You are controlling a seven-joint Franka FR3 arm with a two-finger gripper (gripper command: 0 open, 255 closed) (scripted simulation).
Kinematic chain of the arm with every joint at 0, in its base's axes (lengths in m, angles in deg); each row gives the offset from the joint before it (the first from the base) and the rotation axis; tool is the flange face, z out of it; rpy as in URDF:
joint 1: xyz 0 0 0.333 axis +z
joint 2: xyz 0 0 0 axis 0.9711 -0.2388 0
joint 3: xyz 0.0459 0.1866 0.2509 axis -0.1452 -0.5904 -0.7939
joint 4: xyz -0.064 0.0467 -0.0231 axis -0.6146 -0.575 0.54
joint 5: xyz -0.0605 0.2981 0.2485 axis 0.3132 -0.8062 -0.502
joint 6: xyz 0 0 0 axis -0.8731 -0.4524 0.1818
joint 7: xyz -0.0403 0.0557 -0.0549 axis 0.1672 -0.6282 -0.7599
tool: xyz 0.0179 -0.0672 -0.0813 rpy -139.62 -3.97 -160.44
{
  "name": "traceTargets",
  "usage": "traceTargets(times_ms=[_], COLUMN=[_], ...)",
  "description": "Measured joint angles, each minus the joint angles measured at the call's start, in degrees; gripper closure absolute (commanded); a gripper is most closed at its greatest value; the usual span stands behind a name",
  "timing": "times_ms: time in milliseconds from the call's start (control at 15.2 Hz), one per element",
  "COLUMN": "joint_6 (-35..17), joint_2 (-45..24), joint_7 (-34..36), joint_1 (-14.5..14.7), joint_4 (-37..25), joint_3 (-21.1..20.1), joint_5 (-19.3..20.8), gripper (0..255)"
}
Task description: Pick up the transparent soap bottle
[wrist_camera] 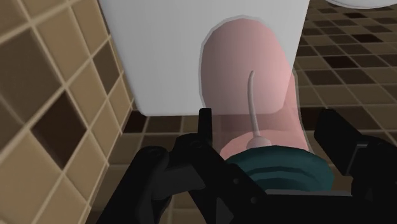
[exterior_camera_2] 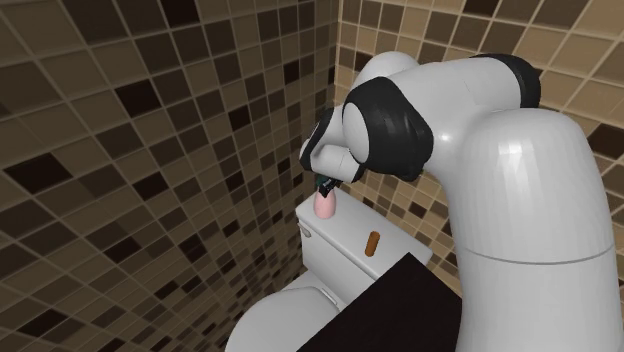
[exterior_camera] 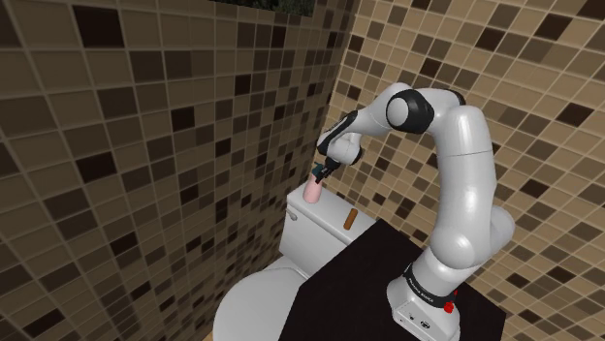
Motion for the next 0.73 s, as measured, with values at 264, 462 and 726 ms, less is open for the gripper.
traceTargets(times_ms=[264,462,726], joint_6=[1.47,2.77,4.49], joint_2=[2.1,3.92,6.59], joint_7=[1.09,2.08,3.36], joint_1=[0.94,1.75,2.79], joint_4=[0.94,1.54,2.54], joint_3=[1.2,2.25,3.65], joint_5=[0.99,1.92,3.27], gripper=[255,255,255])
